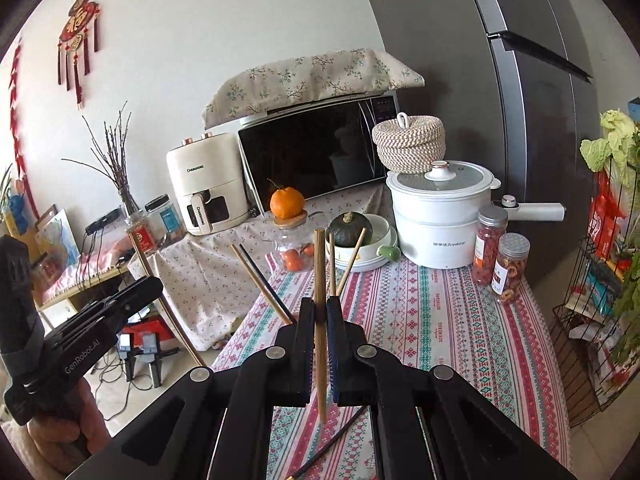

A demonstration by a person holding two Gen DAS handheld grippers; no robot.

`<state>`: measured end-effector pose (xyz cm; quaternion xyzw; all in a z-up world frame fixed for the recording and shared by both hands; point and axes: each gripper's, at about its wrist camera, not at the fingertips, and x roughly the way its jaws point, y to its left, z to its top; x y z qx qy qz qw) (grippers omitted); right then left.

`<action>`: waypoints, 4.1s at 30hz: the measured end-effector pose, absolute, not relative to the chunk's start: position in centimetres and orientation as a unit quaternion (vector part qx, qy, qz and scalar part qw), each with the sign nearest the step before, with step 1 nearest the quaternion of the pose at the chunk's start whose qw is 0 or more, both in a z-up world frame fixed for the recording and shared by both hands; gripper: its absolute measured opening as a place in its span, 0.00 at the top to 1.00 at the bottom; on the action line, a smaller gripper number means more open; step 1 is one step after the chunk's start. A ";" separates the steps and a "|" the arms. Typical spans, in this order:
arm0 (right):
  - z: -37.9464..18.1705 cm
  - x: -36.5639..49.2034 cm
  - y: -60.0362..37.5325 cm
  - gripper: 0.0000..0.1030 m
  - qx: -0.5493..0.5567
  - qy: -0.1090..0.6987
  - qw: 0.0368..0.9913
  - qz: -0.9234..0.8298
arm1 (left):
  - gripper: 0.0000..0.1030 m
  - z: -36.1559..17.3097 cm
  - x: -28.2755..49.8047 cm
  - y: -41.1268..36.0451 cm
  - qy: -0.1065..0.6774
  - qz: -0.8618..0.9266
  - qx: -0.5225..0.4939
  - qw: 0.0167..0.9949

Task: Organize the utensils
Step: 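Carry both tools' chopsticks over the pink basket, drop them in and open both tools, then grasp the black chopstick with the left tool while the right tool grasps a wooden chopstick by the red spoon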

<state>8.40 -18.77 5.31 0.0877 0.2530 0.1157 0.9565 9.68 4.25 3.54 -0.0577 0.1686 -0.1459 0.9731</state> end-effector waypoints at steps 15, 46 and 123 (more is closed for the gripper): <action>5.5 10.2 -19.7 0.94 0.098 0.244 0.959 0.102 | 0.91 2.4 14.3 1.4 0.087 -0.123 -0.086 0.985; 7.5 12.4 -15.9 0.94 0.089 0.184 0.975 0.087 | 0.36 -1.1 13.9 4.8 0.286 -0.120 -0.056 0.949; -8.8 11.5 -25.7 0.25 0.065 0.536 0.841 0.028 | 0.72 -15.0 16.5 -6.8 0.503 -0.232 -0.019 0.833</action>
